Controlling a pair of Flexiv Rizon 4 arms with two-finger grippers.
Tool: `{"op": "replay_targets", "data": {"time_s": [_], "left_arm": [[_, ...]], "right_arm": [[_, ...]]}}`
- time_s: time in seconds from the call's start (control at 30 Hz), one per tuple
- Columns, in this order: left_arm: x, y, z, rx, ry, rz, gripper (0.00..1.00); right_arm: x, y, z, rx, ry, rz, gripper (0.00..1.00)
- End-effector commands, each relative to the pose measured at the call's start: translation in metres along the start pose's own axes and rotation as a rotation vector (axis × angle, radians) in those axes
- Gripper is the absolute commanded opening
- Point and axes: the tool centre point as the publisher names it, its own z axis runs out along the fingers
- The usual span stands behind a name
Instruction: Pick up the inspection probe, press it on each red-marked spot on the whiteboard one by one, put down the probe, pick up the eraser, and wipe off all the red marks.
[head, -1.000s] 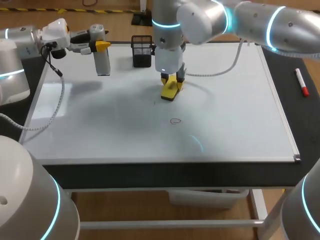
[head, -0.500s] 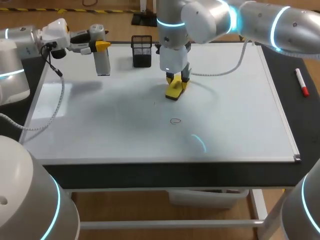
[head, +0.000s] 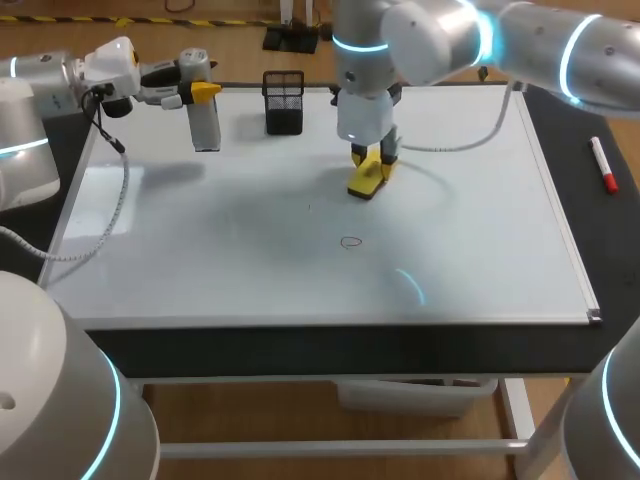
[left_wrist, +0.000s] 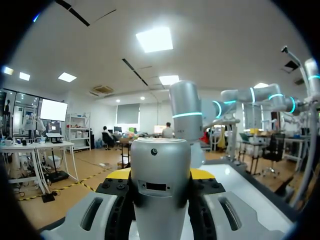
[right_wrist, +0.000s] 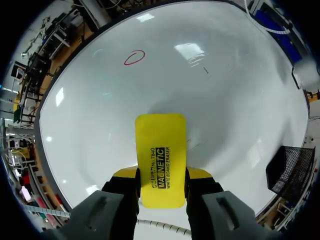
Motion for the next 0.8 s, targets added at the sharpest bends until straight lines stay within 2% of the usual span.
{"op": "replay_targets", "data": {"time_s": [0.03, 0.33, 0.53, 0.8], "left_arm": [[0.001, -0.001, 0.0, -0.001, -0.004, 0.001, 0.0], [0.001, -0.001, 0.0, -0.001, -0.004, 0.001, 0.0], [0.001, -0.001, 0.0, -0.001, -0.004, 0.001, 0.0], [0.001, -0.001, 0.0, -0.001, -0.004, 0.001, 0.0]], "right_arm": [[0.006, -0.003, 0.002, 0.006, -0.007, 0.008, 0.0], [0.013, -0.015, -0.024, 0.035, -0.051, 0.05, 0.0], [0.018, -0.023, -0.03, 0.048, -0.051, 0.066, 0.0], [0.015, -0.021, -0.033, 0.062, -0.043, 0.057, 0.0]]}}
